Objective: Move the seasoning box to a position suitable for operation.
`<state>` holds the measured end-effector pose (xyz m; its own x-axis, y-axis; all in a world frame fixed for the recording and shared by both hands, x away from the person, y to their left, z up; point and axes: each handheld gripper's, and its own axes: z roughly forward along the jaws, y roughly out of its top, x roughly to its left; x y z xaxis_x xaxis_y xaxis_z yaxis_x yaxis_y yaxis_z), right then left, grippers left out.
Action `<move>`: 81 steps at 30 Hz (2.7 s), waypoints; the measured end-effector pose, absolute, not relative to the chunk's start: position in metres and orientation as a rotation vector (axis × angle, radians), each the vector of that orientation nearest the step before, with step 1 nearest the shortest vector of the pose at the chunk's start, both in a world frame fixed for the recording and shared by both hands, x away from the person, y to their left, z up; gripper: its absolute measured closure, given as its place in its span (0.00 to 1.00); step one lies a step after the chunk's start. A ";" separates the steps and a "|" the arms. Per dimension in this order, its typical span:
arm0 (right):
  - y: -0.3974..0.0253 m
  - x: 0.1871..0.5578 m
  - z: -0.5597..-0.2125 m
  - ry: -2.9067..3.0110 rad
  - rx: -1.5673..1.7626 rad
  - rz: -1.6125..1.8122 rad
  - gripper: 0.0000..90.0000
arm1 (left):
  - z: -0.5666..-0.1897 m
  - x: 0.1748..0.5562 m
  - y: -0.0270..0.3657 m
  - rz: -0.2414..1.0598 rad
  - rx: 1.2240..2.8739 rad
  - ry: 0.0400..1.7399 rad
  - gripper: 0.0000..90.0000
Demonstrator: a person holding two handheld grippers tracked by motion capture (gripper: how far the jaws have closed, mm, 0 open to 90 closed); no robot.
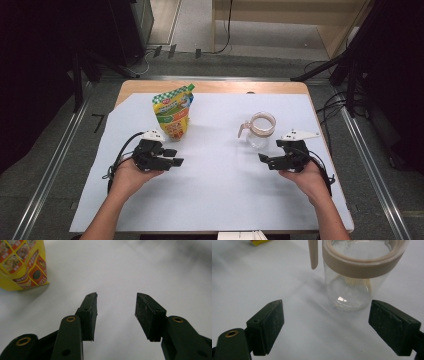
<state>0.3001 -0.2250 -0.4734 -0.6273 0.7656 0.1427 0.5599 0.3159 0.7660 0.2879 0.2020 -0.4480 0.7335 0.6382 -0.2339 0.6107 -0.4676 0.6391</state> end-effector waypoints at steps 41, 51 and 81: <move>-0.226 0.308 -0.460 2.275 1.209 1.274 0.40 | -0.445 0.284 0.190 -0.029 2.225 0.838 0.45; -0.233 0.319 -0.466 2.244 1.269 1.280 0.34 | -0.446 0.283 0.186 -0.019 2.234 0.824 0.45; -0.202 0.356 -0.502 2.115 1.298 1.233 0.12 | -0.445 0.275 0.206 0.012 2.195 0.898 0.44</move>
<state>0.3559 -0.2019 -0.5021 -0.5080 0.8520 0.1264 0.5299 0.1935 0.8257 0.2754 0.2056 -0.4447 0.7537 0.6054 -0.2557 0.5985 -0.4716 0.6476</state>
